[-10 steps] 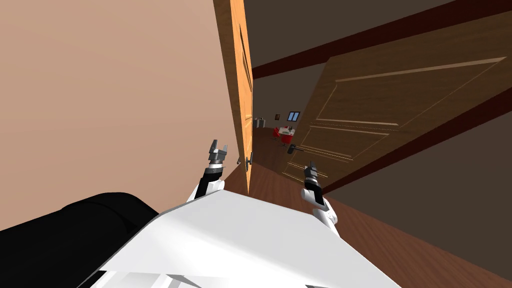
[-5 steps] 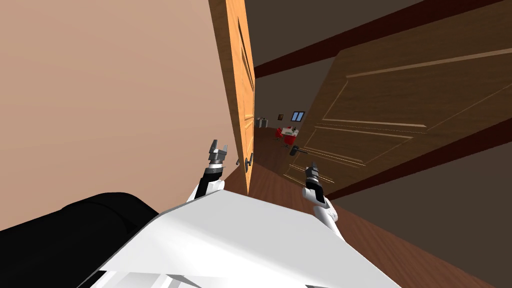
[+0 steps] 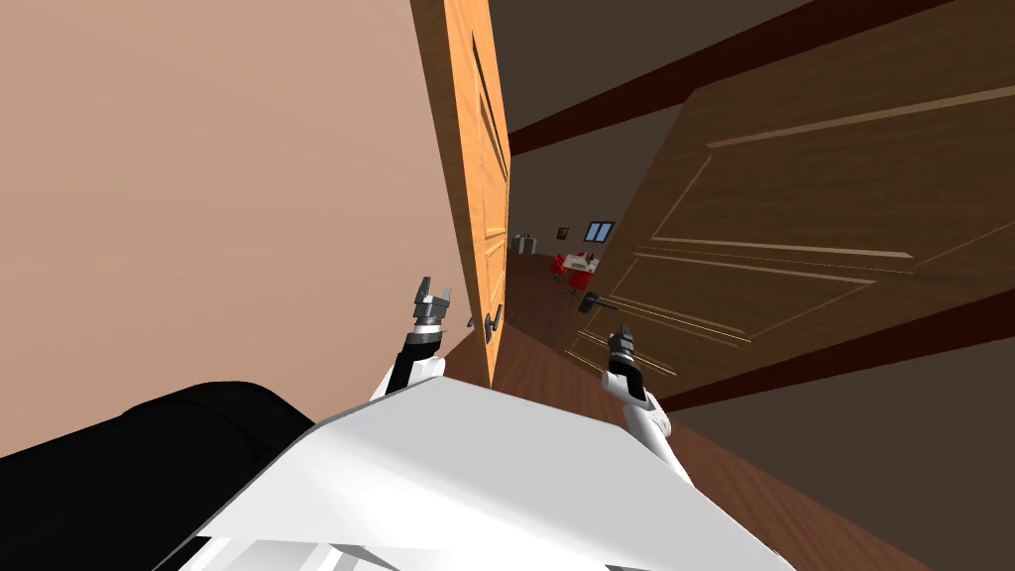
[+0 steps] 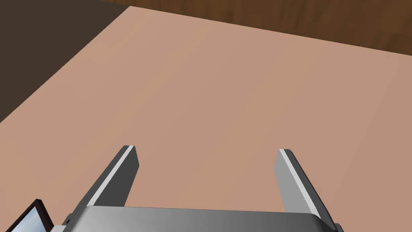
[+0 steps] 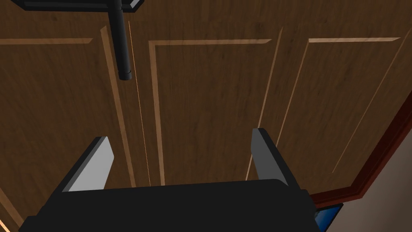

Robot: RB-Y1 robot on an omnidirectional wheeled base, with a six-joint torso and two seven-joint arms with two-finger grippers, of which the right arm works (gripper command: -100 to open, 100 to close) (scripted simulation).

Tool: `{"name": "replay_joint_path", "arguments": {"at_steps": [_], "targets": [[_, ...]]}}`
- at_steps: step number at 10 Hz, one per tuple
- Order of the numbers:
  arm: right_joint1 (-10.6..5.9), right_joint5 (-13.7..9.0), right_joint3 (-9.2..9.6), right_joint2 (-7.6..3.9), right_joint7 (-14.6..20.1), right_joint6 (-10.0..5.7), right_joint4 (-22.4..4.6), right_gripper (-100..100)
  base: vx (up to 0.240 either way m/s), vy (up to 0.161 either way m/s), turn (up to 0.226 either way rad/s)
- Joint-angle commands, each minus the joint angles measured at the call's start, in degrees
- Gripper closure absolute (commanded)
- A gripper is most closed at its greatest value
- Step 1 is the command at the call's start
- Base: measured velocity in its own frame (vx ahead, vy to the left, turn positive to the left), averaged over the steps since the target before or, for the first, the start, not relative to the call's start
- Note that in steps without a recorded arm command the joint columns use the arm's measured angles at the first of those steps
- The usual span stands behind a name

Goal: Pull the door open

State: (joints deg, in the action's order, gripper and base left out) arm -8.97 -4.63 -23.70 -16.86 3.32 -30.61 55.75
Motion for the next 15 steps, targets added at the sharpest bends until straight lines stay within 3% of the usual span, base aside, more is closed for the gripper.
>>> {"name": "replay_joint_path", "arguments": {"at_steps": [1, 2, 10, 11, 15], "targets": [[-1.76, 0.08, -1.09, -0.57, -0.03, 0.20, -2.86, -100, 0.047, -0.063, 0.155], [-1.76, 0.08, -1.09, -0.57, -0.03, 0.20, -3.45, -100, 0.042, -0.055, 0.056], [-8.79, 0.35, -5.79, -3.56, 0.33, 1.03, -17.08, -100, 0.051, -0.069, 0.126], [-8.79, 0.35, -5.79, -3.56, 0.33, 1.03, -17.08, -100, 0.018, -0.047, 0.023], [-11.15, 0.44, -7.37, -4.55, 0.45, 1.30, -21.66, -100, 0.025, -0.045, 0.081]]}}
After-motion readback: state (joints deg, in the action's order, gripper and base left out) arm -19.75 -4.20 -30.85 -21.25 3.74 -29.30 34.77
